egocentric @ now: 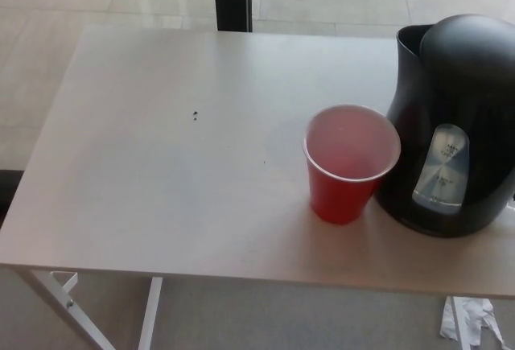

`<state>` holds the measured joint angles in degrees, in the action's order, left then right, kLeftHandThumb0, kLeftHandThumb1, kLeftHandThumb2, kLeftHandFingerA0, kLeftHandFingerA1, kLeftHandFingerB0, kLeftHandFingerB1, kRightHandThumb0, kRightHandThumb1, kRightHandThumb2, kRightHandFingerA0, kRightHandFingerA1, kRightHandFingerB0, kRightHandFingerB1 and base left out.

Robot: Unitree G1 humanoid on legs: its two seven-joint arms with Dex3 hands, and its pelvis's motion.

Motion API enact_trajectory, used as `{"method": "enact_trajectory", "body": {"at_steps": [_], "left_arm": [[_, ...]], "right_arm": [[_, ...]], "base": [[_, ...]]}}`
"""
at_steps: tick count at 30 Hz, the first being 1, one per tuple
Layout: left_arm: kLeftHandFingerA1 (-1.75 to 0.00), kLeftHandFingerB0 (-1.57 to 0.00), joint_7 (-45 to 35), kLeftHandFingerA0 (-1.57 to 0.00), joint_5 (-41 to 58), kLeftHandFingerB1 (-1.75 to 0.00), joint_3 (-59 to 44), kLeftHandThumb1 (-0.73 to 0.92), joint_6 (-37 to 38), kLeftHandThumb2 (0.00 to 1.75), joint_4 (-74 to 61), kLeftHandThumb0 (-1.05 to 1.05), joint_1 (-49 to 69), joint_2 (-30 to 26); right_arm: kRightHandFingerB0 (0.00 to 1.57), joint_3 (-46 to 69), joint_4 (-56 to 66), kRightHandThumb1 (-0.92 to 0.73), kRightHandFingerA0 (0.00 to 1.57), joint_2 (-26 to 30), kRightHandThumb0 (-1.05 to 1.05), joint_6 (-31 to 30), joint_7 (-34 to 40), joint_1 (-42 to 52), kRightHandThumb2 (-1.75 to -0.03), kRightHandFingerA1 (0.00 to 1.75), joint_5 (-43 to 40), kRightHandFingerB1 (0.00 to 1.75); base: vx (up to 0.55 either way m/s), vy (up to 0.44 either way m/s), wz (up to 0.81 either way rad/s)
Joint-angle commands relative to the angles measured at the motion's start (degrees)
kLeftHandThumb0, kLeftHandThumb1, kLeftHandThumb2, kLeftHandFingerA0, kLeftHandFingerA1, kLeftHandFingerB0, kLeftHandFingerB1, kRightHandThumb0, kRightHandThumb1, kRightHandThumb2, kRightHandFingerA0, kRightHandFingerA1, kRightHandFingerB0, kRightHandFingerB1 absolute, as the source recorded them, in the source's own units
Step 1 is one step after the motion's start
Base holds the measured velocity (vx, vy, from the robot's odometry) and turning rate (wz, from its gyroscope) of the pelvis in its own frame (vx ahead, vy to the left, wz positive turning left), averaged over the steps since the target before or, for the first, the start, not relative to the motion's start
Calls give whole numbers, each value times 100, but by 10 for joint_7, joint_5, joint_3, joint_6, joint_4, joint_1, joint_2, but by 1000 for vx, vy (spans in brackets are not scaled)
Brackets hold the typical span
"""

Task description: The robot uses its right hand to lift up a kettle kept on the middle of the desk by its handle and tilt it into a glass kept next to it to pour out water

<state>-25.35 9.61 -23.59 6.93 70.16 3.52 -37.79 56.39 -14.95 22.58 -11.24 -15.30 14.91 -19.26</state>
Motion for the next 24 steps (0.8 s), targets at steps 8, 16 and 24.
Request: {"method": "enact_trajectory", "body": {"at_steps": [8, 16, 24], "left_arm": [[-46, -42, 13, -62, -3, -40, 5, 86, 5, 66, 0, -78, -4, -2], [-60, -38, 15, -56, -4, -54, 8, 66, 6, 106, -1, -78, 6, 6], [-61, -39, 13, -56, -1, -55, 7, 66, 6, 105, -1, -77, 6, 11]], "right_arm": [[0, 171, -138, -79, 0, 7, -51, -6, 293, -202, -64, 69, -126, 54], [0, 120, -165, -73, 19, -14, -52, 18, 224, -159, -48, 143, -61, 112], [7, 49, -221, -68, 73, 10, -48, 53, 220, -131, -59, 156, -14, 95]], "base": [[0, 0, 0], [0, 0, 0], [0, 0, 0]]}}
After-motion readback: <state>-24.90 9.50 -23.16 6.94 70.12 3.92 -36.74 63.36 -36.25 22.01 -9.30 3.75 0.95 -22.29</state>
